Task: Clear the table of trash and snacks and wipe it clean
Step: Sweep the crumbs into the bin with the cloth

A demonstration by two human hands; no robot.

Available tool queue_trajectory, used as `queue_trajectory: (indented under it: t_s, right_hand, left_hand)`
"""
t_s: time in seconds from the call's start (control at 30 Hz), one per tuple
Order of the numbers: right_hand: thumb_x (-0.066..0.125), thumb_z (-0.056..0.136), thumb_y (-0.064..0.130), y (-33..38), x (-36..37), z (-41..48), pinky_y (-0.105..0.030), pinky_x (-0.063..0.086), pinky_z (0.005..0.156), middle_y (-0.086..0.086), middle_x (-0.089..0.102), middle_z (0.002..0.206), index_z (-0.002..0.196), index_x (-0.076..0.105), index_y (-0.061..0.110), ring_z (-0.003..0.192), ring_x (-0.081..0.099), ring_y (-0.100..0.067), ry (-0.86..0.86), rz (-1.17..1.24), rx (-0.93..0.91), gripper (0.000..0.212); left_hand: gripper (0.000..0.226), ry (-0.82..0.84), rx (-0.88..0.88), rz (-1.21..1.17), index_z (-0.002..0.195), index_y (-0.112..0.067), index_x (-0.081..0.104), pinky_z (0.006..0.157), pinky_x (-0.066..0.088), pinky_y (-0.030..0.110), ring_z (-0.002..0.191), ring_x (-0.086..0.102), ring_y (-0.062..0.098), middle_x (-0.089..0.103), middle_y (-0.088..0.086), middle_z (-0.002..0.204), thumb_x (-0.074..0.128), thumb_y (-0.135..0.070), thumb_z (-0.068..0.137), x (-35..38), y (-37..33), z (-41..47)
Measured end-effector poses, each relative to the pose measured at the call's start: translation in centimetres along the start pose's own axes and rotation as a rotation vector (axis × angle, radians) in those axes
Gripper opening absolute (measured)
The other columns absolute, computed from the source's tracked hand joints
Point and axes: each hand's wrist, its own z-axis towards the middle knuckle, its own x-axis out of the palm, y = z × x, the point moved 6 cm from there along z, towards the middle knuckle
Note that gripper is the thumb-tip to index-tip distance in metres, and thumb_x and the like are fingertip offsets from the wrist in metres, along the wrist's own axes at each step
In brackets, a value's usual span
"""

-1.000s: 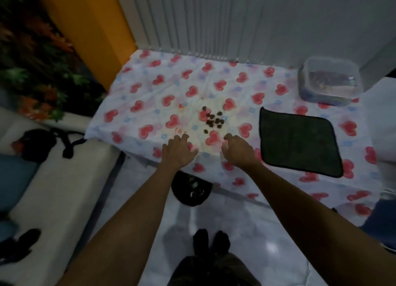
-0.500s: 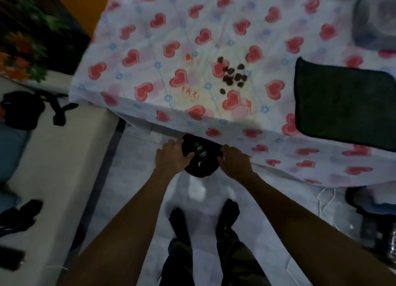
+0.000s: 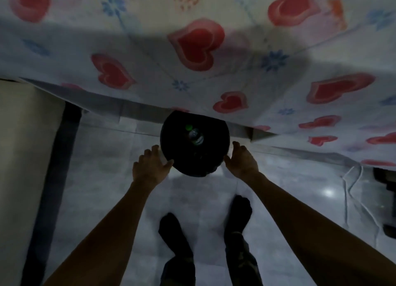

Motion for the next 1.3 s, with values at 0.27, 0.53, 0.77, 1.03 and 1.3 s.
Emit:
queue_trajectory:
  t_s: [0.27, 0.53, 0.77, 1.03, 1.3]
  right_hand:
    - [0.057, 0.097, 0.032, -0.8, 3.1, 5.1, -0.045, 0.052, 0.092, -0.026, 0.059, 0.126, 0.138, 0.036, -0.001, 0.114, 0.061, -0.042, -0.022, 0.075, 0.063, 0.057]
    - [0.056, 0.095, 0.016, -0.9, 3.5, 6.4, -0.045, 0.058, 0.083, -0.023, 0.067, 0.11, 0.124, 0.05, 0.001, 0.098, 0.067, -0.04, -0.098, 0.077, 0.078, 0.032]
    - [0.062, 0.092, 0.015, -1.1, 2.4, 3.1, -0.044, 0.058, 0.083, -0.023, 0.068, 0.109, 0.123, 0.05, -0.001, 0.099, 0.068, -0.038, -0.058, 0.086, 0.087, 0.037]
    - [0.063, 0.088, 0.012, -1.7, -0.5, -7.4, -0.034, 0.053, 0.076, -0.021, 0.067, 0.111, 0.121, 0.05, 0.0, 0.101, 0.067, -0.037, -0.027, 0.105, 0.132, 0.037]
    - [0.062, 0.089, 0.013, -1.8, -5.4, -19.6, -0.037, 0.058, 0.075, -0.018, 0.068, 0.106, 0.12, 0.051, 0.001, 0.093, 0.069, -0.033, -0.026, 0.123, 0.155, 0.034]
  left_hand:
    - [0.085, 0.006, -0.04, -0.147, 0.159, -0.002, 0.017, 0.104, 0.047, 0.052, 0.134, 0.051, 0.041, 0.046, 0.023, 0.149, 0.058, -0.046, 0.099, 3.2, -0.8, 7.2]
    - [0.048, 0.025, -0.062, -0.222, 0.137, 0.003, 0.048, 0.1, 0.049, 0.05, 0.119, 0.059, 0.044, 0.054, 0.024, 0.134, 0.06, -0.02, 0.097, 4.9, -0.1, 9.5]
    - [0.045, 0.077, -0.132, -0.269, 0.129, 0.004, 0.047, 0.099, 0.052, 0.05, 0.119, 0.06, 0.042, 0.057, 0.024, 0.132, 0.065, -0.013, 0.092, 4.5, 0.8, 6.6]
    - [0.054, 0.166, -0.125, -0.194, 0.135, 0.0, 0.044, 0.101, 0.053, 0.048, 0.119, 0.062, 0.036, 0.058, 0.019, 0.134, 0.068, -0.021, 0.091, 0.7, 0.9, -2.9]
    - [0.047, 0.167, -0.06, -0.126, 0.125, -0.003, 0.046, 0.092, 0.057, 0.044, 0.111, 0.065, 0.034, 0.061, 0.017, 0.124, 0.068, -0.019, 0.088, -5.6, -0.2, -15.0]
